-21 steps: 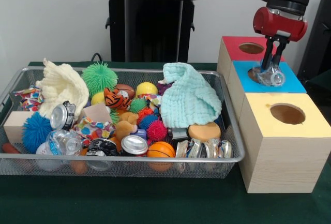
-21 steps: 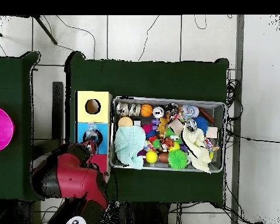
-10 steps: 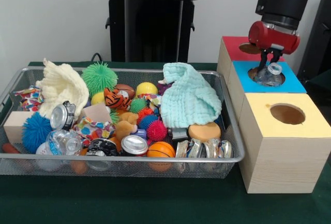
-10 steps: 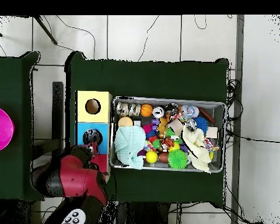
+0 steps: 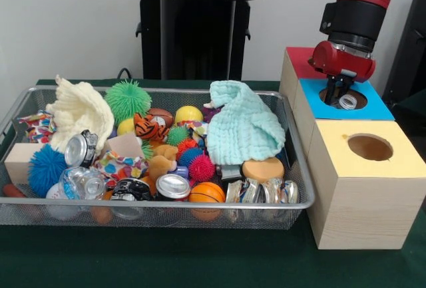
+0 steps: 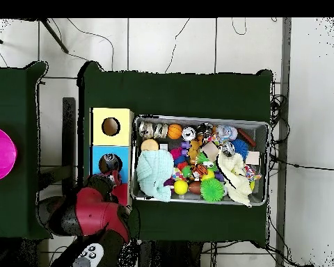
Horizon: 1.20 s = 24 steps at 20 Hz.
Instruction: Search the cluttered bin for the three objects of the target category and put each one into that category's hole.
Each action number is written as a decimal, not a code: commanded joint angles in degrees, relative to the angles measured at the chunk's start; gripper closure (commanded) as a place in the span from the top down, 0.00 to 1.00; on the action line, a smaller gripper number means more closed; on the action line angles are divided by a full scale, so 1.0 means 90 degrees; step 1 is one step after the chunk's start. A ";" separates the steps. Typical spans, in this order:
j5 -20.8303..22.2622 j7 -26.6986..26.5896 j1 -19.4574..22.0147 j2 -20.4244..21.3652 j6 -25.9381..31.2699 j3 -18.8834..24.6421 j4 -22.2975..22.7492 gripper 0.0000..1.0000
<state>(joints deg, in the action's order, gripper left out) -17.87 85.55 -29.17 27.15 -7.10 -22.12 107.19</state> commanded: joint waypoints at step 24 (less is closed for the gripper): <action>-0.0656 0.1763 0.0340 -0.1071 0.0278 0.0501 0.0042 0.00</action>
<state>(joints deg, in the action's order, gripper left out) -18.89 85.72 -28.67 27.45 -7.16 -21.51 107.71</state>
